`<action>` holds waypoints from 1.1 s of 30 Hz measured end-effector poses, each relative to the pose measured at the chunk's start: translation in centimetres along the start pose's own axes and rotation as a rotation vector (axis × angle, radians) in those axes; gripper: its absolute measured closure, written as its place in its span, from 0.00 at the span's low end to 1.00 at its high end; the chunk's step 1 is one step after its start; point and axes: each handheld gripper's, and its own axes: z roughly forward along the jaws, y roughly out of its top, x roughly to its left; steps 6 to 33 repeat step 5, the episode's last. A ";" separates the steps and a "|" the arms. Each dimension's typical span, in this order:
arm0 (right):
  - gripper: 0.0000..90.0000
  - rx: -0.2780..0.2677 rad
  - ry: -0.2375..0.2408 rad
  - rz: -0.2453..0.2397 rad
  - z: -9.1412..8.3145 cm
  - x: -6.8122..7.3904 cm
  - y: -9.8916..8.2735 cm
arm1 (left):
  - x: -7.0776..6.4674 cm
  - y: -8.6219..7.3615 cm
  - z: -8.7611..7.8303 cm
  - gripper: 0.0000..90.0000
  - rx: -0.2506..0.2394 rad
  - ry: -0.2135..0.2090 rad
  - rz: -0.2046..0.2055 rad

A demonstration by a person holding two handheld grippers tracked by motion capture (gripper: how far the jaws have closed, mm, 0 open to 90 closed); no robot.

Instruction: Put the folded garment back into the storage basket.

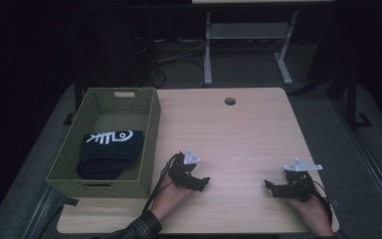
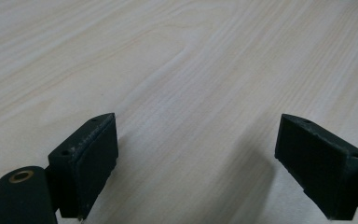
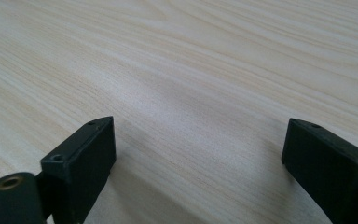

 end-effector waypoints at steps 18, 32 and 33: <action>0.11 0.000 0.000 0.000 0.0 0.0 0.0 | -0.2 -0.2 0.1 0.14 -0.014 0.013 0.025; 0.11 0.000 0.000 0.000 0.0 0.0 0.0 | -0.2 -0.2 0.1 0.14 -0.014 0.013 0.025; 0.11 0.000 0.000 0.000 0.0 0.0 0.0 | -0.2 -0.2 0.1 0.14 -0.014 0.013 0.025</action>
